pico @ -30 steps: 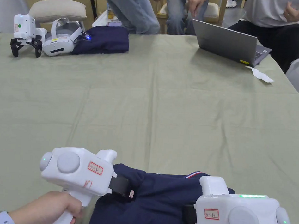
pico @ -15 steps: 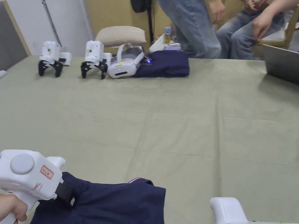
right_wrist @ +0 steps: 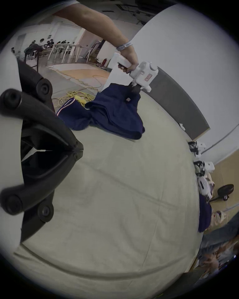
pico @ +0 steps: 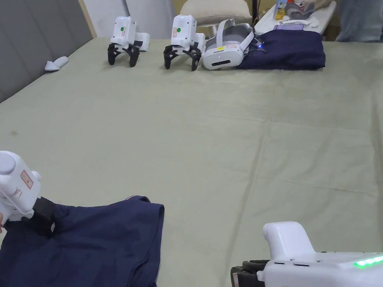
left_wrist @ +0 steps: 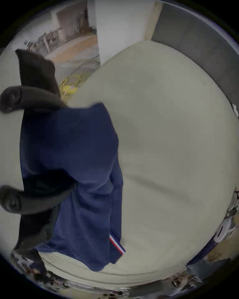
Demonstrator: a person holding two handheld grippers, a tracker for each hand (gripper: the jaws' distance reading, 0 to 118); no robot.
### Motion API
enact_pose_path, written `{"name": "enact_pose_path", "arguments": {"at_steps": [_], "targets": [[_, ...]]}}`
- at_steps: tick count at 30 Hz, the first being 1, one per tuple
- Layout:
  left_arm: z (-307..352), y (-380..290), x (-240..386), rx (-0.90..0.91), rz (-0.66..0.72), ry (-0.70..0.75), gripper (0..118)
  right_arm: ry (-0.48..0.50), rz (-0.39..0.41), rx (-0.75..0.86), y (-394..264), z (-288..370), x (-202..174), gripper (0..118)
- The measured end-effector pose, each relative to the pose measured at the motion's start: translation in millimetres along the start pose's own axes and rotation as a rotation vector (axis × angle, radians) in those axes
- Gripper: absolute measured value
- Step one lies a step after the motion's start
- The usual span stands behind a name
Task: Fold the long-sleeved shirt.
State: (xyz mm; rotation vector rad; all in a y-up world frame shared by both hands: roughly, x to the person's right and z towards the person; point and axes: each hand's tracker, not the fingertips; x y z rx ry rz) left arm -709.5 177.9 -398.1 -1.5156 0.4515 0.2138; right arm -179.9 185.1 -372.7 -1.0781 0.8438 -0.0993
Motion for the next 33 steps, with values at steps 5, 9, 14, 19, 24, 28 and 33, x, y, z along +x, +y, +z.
{"name": "enact_pose_path", "arguments": {"at_steps": [5,9,14,19,24,28,33], "targets": [[55.9,-17.1,-13.5,0.041,-0.211,0.441,58,0.003,0.014,-0.015,-8.3,2.4,0.7,1],[84.4,-24.1,-40.7,0.145,-0.131,0.475,57,-0.003,-0.023,-0.007,-14.9,12.8,6.7,1],[135.9,-68.5,-33.4,0.308,0.040,0.050,57,-0.011,-0.040,0.035,-28.9,47.4,15.0,1],[176.9,-110.7,19.3,0.480,0.023,0.024,57,-0.072,-0.043,0.099,-50.2,95.5,24.9,1],[178.6,-166.3,104.4,0.617,0.013,-0.298,18,-0.189,-0.064,0.221,-83.9,144.3,48.9,1],[157.4,-213.5,205.5,0.587,-0.144,-0.416,4,-0.302,-0.062,0.268,-111.3,175.5,68.3,1],[120.7,-272.6,321.1,0.592,-0.149,-0.504,0,-0.377,-0.073,0.304,-145.2,202.9,96.2,1]]}}
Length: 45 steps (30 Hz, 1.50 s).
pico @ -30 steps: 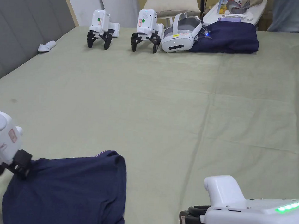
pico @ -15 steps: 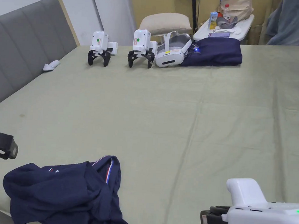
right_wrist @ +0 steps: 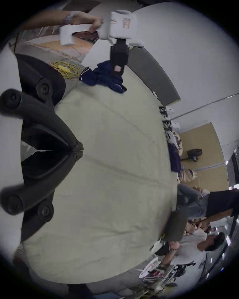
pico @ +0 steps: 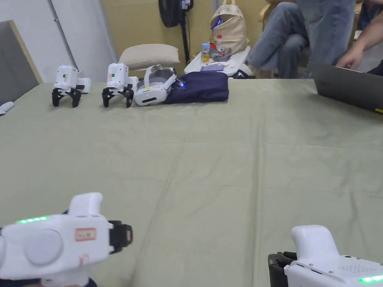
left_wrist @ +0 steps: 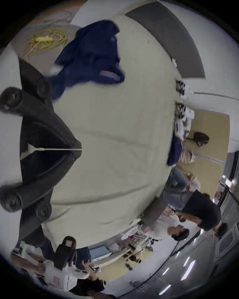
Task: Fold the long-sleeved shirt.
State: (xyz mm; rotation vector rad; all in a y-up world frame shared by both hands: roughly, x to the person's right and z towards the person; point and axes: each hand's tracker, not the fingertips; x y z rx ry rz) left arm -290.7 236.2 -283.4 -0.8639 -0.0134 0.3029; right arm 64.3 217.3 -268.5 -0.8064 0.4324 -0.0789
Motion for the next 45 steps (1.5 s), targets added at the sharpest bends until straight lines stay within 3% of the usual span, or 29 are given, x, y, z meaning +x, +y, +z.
{"name": "enact_pose_path", "arguments": {"at_steps": [8,11,15,20,23,30,36,38,41,45], "targets": [[-55.0,-79.0,135.7,-0.117,-0.057,-0.166,0,-0.122,-0.059,0.013,-32.3,38.8,59.1,1],[-64.0,-88.5,165.2,-0.128,-0.150,-0.133,0,-0.156,-0.087,0.013,-40.4,50.0,75.4,1],[-57.9,-87.6,176.5,-0.130,-0.157,-0.155,0,-0.199,-0.109,0.032,-45.0,55.4,82.9,1],[-47.3,-61.9,172.8,-0.072,-0.194,-0.070,0,-0.216,-0.117,0.034,-29.1,41.9,79.9,1],[-30.5,-34.0,172.1,0.022,-0.202,-0.039,0,-0.216,-0.113,0.140,1.2,45.2,76.6,1],[0.0,54.6,188.3,0.320,-0.306,0.053,0,-0.339,0.021,0.436,91.3,55.9,63.3,1],[37.0,60.3,205.7,0.695,-0.345,0.048,0,-0.402,0.114,0.784,104.2,88.0,37.3,2],[42.3,49.5,211.3,0.759,-0.339,0.071,0,-0.399,0.149,0.825,97.1,92.4,29.0,3],[52.1,19.8,212.7,0.863,-0.324,0.134,0,-0.493,0.177,0.879,74.9,88.8,12.7,3],[59.5,-25.7,200.0,0.976,-0.276,0.160,0,-0.510,0.261,0.819,35.1,81.3,-0.8,3]]}}
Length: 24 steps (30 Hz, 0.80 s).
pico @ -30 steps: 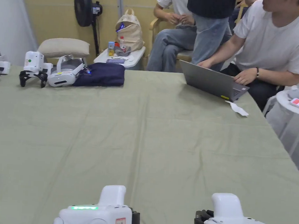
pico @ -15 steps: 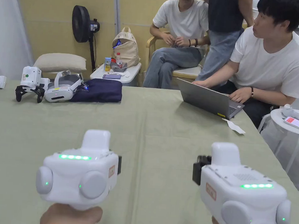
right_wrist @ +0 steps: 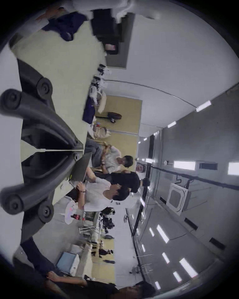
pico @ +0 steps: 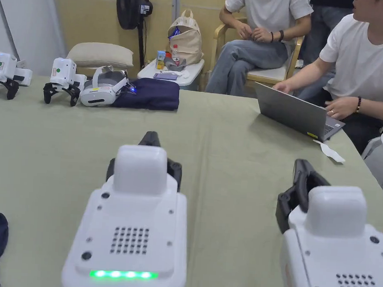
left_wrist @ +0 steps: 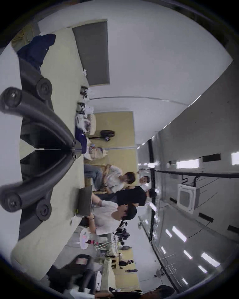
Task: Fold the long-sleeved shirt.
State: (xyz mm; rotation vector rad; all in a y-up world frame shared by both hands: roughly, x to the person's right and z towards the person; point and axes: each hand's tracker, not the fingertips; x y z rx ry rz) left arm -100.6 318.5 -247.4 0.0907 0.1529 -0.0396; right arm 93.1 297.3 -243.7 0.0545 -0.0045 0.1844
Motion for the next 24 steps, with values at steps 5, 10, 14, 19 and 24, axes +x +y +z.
{"name": "enact_pose_path", "arguments": {"at_steps": [5,10,14,19,24], "targets": [[19.4,-18.2,-2.1,-0.004,-0.024,-0.040,0,-0.011,-0.076,-0.056,-21.3,17.9,-5.0,3],[30.0,-16.2,-2.9,0.004,-0.066,-0.086,0,-0.049,-0.095,0.038,-18.7,34.0,2.8,3],[31.2,-17.0,-3.6,-0.017,-0.043,-0.095,0,-0.072,-0.134,0.050,-8.8,40.6,10.9,3],[38.5,-16.6,-3.9,-0.021,-0.041,-0.108,0,-0.086,-0.105,0.103,-4.7,54.5,12.4,3],[43.2,-12.4,-4.6,-0.025,-0.023,-0.116,0,-0.094,-0.111,0.106,-1.0,60.7,12.5,3]]}}
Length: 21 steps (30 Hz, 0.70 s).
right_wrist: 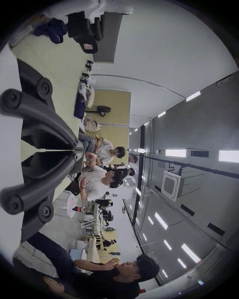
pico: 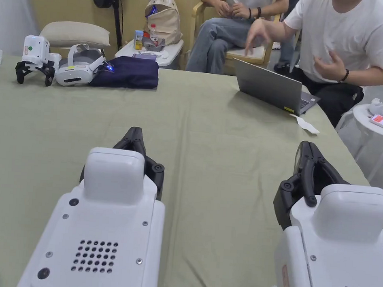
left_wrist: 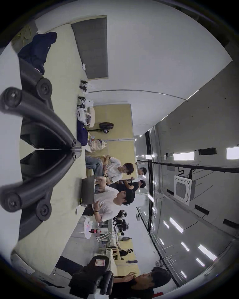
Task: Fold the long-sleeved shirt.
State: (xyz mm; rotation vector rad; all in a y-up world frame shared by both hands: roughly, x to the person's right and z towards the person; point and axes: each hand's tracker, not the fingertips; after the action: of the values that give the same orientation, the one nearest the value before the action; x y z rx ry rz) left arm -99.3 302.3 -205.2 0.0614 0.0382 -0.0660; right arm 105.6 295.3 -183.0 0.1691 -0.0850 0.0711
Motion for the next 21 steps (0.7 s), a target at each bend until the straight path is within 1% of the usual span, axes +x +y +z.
{"name": "enact_pose_path", "arguments": {"at_steps": [4,5,6,7,8,9,10,11,12,13,14,15,17,19,21], "targets": [[4.7,-1.4,-0.2,0.015,0.010,0.029,0,0.002,-0.019,-0.013,-2.5,3.1,1.3,5],[4.7,0.1,-0.6,0.013,0.010,0.032,3,0.013,-0.021,-0.017,-4.0,4.5,2.4,10],[5.0,1.1,-1.5,0.010,0.010,0.026,21,0.041,-0.028,-0.019,-5.9,5.2,3.7,28],[4.0,2.1,-1.8,-0.001,0.010,0.012,45,0.052,-0.024,-0.021,-7.7,6.0,4.2,57],[2.9,2.5,-0.8,-0.026,0.010,-0.008,73,0.033,-0.011,-0.027,-8.6,4.7,2.1,95],[3.7,0.5,0.0,-0.041,0.003,-0.019,101,-0.043,0.016,-0.065,-8.5,2.8,0.8,118],[6.9,-3.4,0.3,-0.026,0.001,-0.021,108,-0.028,0.023,0.069,-1.2,6.7,-1.3,117],[11.0,-4.9,1.6,0.008,-0.026,-0.027,108,-0.027,0.000,0.009,1.0,10.2,1.2,118],[14.9,-5.8,6.0,0.033,-0.082,0.009,108,-0.027,-0.011,0.020,7.3,12.0,5.4,118],[16.6,-5.4,8.6,0.043,-0.121,0.045,108,0.007,-0.023,0.033,11.8,11.0,4.5,118],[17.9,-8.4,11.5,0.059,-0.140,0.050,108,-0.006,-0.019,0.026,17.1,10.4,3.9,118],[18.1,-8.3,10.2,0.068,-0.106,0.014,108,-0.008,-0.019,0.025,6.0,7.8,3.6,118],[16.3,-1.9,4.7,0.052,-0.050,-0.060,108,0.022,-0.034,0.014,9.1,5.2,3.5,118],[14.3,1.3,8.2,0.035,-0.055,-0.008,108,0.037,-0.038,-0.013,-2.0,4.6,1.2,118],[17.5,0.7,7.5,0.070,-0.053,0.014,108,0.045,-0.041,-0.036,-2.3,1.1,-1.0,118]]}}
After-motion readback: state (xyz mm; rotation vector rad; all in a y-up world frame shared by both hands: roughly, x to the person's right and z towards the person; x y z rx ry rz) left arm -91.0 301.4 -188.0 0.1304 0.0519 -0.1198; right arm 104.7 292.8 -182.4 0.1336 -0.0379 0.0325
